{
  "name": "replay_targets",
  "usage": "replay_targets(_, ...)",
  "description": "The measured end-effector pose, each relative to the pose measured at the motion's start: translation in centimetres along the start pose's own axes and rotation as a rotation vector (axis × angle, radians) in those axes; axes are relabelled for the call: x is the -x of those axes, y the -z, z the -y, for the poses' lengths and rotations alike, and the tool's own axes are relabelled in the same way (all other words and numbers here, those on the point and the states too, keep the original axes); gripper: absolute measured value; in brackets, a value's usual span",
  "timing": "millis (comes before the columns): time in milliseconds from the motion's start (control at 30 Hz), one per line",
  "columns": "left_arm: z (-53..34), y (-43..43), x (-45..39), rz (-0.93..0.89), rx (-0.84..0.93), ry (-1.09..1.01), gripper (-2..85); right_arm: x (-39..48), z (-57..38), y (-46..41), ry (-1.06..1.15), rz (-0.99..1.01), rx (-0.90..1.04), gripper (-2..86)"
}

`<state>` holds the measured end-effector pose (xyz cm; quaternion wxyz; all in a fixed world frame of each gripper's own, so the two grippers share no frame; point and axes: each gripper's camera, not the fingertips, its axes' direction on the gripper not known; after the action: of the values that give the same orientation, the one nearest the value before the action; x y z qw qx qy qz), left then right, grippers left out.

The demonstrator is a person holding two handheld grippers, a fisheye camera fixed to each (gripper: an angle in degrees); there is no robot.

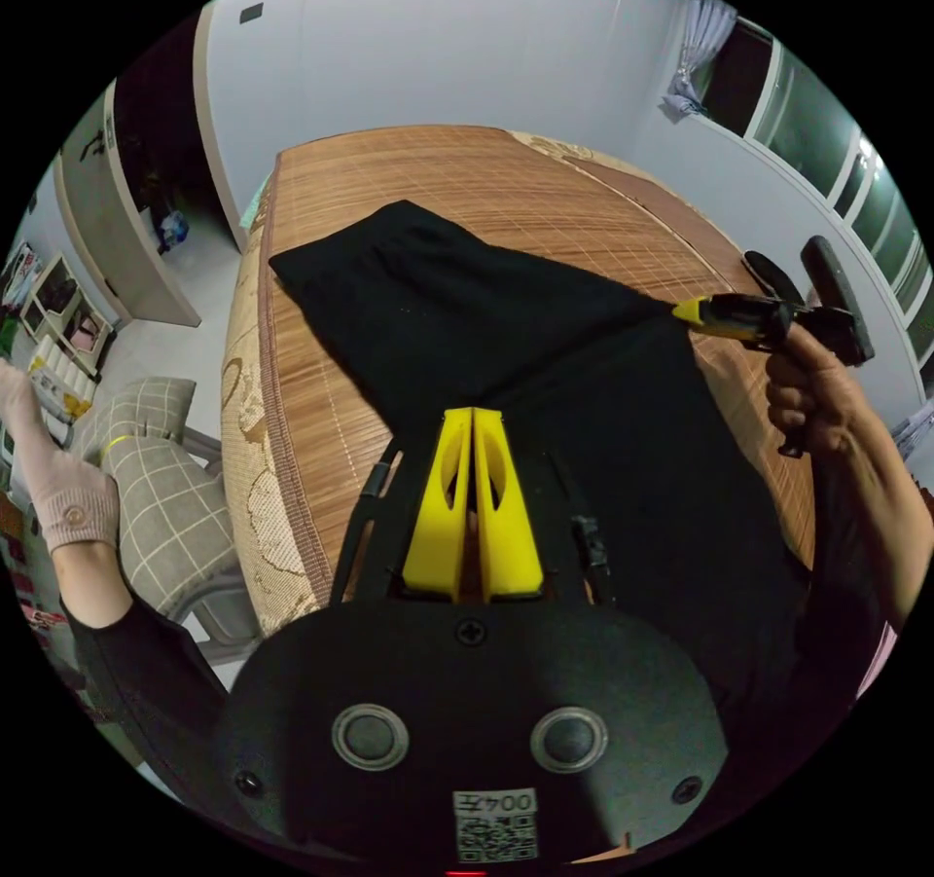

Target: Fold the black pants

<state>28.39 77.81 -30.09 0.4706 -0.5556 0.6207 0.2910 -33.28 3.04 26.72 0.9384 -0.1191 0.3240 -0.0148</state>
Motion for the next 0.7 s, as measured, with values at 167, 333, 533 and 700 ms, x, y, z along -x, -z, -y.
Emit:
replay_targets(167, 1.4, -0.8, -0.1, -0.004, 0.002, 0.004, 0.2, -0.8, -0.6, -2.0, 0.051, -0.021, 0.102, 4.2)
replay_targets(333, 2.4, -1.4, -0.5, 0.007, 0.002, 0.0, 0.3, 1.0, -4.5, 1.1, 0.186, 0.014, 0.049, 7.3)
replay_targets(533, 3.6, -1.9, -0.2, -0.048, 0.013, 0.027, 1.3, 1.9, -14.4, 5.2, 0.304, 0.055, 0.084, 9.5)
replay_targets(700, 4.8, 1.5, -2.8, 0.08, -0.117, 0.045, 4.9, -0.5, -20.8, 7.9, 0.282, -0.003, -0.005, 7.5)
